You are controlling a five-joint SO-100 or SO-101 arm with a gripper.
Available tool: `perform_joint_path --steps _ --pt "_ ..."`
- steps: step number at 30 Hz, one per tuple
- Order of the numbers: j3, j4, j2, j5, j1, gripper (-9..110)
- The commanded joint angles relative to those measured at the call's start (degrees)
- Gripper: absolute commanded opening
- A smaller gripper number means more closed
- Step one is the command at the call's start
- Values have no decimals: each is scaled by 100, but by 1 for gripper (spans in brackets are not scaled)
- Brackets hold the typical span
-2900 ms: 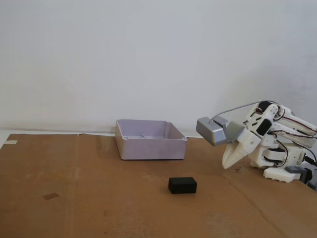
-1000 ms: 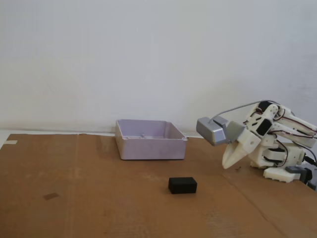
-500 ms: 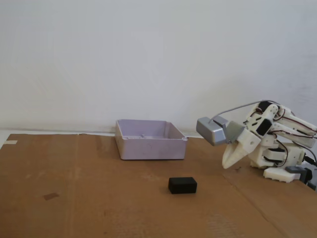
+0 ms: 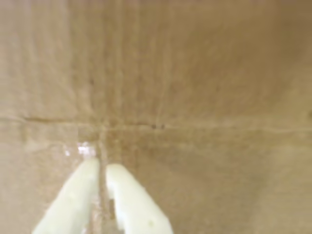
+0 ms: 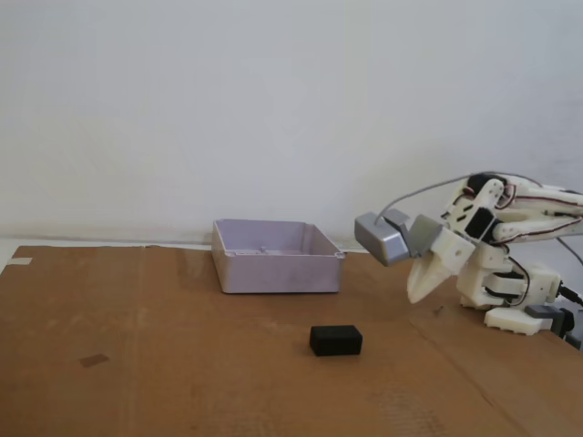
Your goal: Grasp a block and put it in the box.
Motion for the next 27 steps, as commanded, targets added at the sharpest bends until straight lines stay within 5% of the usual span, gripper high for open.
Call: perform_joint_path --steps 1,27 --pt "-1090 -387 -396 -9 -44 0" --pt "-2039 -2417 -1723 18 -1072 0"
